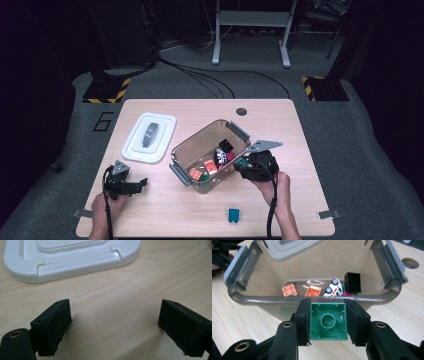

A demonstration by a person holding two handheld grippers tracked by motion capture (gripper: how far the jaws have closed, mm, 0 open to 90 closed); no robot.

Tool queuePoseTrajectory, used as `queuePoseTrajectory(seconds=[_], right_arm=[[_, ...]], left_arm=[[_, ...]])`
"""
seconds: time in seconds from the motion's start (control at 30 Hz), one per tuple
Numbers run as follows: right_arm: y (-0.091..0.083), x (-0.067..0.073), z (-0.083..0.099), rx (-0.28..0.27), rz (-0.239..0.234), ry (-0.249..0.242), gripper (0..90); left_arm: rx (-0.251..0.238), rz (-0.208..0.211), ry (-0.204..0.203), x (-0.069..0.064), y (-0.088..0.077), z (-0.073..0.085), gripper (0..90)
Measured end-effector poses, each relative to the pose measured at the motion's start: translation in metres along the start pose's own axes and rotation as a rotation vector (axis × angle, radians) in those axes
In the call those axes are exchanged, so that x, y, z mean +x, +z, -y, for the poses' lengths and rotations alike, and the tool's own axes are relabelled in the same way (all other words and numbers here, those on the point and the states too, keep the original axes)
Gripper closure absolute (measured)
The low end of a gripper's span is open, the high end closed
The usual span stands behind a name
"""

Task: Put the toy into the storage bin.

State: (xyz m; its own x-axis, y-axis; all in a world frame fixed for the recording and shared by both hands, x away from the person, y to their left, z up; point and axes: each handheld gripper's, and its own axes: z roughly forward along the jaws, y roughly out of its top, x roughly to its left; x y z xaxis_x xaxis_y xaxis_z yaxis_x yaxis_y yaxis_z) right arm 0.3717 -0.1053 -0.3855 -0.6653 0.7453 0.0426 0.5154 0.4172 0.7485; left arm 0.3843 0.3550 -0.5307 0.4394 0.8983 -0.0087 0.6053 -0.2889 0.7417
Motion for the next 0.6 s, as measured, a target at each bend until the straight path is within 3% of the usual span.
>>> queuePoseTrajectory(seconds=[0.3, 0.6], right_arm=[[0.002, 0.003, -0.024, -0.010, -0.005, -0.023, 58.5], [0.017, 0.008, -0.039, 0.006, -0.026, -0.053, 58.4]], left_arm=[[0.001, 0.000, 0.002, 0.000, 0.000, 0.000, 10.9], [0.001, 0.000, 0.000, 0.000, 0.000, 0.000, 10.9]])
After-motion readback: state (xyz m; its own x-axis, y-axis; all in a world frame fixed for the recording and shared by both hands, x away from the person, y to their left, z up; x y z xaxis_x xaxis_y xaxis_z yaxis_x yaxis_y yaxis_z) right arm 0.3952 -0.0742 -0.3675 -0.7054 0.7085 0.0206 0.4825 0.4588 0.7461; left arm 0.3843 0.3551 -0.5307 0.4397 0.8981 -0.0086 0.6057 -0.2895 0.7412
